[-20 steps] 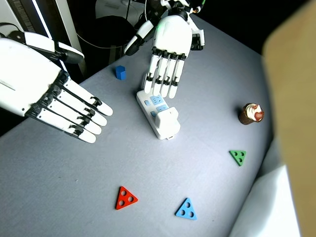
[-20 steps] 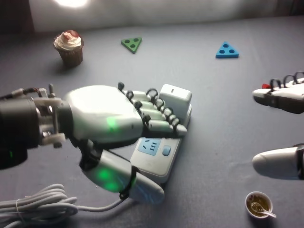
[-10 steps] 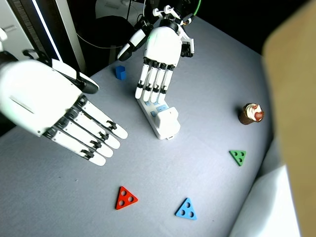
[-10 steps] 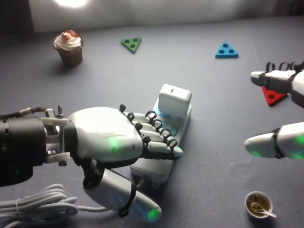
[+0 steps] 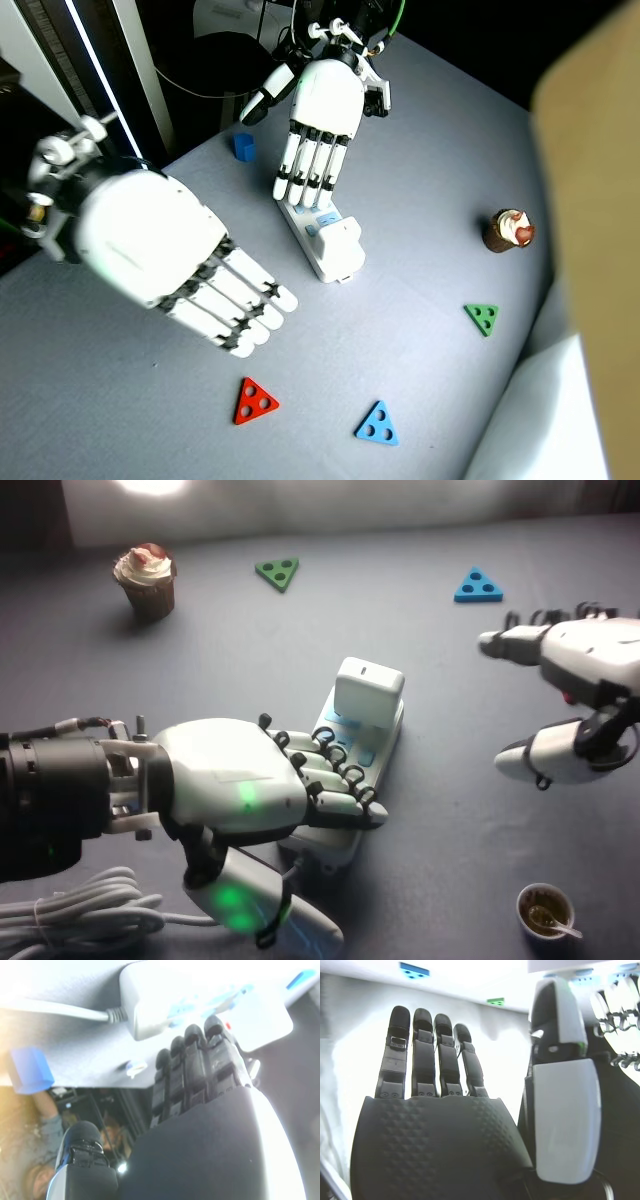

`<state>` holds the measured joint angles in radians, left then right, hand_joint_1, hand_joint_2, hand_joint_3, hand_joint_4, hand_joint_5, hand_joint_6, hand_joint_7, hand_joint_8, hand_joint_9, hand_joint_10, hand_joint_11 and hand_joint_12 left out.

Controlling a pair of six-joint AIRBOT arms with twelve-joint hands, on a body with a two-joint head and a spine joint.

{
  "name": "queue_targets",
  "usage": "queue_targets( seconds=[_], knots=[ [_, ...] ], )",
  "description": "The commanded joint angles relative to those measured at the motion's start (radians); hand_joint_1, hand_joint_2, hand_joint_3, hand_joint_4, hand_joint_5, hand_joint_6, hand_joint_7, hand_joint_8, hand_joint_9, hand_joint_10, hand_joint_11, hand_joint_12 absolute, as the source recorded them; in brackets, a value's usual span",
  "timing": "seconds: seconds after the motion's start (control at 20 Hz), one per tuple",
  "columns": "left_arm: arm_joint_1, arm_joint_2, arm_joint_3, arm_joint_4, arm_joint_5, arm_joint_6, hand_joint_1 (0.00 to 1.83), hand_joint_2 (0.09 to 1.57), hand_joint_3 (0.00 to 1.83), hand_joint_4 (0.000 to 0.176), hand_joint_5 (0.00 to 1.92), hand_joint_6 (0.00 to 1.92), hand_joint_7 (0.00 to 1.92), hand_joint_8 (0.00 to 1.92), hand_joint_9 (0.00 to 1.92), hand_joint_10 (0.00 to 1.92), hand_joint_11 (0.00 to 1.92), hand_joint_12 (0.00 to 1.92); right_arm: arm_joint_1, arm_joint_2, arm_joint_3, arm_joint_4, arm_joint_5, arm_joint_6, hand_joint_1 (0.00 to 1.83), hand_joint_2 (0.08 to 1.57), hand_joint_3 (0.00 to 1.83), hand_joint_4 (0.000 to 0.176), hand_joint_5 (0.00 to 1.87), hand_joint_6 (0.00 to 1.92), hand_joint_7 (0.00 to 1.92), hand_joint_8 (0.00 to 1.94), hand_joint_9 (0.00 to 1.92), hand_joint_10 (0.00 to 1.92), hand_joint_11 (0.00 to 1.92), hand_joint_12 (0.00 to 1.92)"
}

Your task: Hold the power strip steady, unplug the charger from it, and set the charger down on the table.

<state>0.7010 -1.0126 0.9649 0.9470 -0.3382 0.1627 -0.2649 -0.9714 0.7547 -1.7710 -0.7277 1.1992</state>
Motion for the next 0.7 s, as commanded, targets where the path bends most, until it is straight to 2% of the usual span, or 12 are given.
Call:
queue_targets(
  seconds=[0.0,0.5,0.65],
  knots=[
    [-0.009,-0.012,0.003,-0.021,-0.067,-0.002,0.0,1.08,0.0,0.0,0.19,0.01,0.21,0.01,0.19,0.01,0.11,0.09,0.012,0.001,0.008,-0.053,-0.036,0.003,1.06,1.04,0.0,0.0,0.27,0.01,0.3,0.01,0.29,0.0,0.02,0.65],
    [-0.002,-0.042,0.01,-0.021,-0.03,0.001,0.0,1.08,0.0,0.0,0.19,0.0,0.21,0.0,0.19,0.0,0.11,0.09,0.042,-0.161,0.121,-0.035,-0.042,0.003,1.06,1.04,0.0,0.0,0.27,0.0,0.3,0.0,0.3,0.0,0.02,0.65],
    [0.008,-0.044,0.012,-0.023,-0.027,-0.004,0.0,1.09,0.0,0.0,0.18,0.0,0.17,0.0,0.15,0.0,0.08,0.08,0.045,-0.197,0.158,-0.035,-0.042,0.016,1.0,1.03,0.0,0.0,0.28,0.01,0.34,0.01,0.32,0.01,0.01,0.65]
  ],
)
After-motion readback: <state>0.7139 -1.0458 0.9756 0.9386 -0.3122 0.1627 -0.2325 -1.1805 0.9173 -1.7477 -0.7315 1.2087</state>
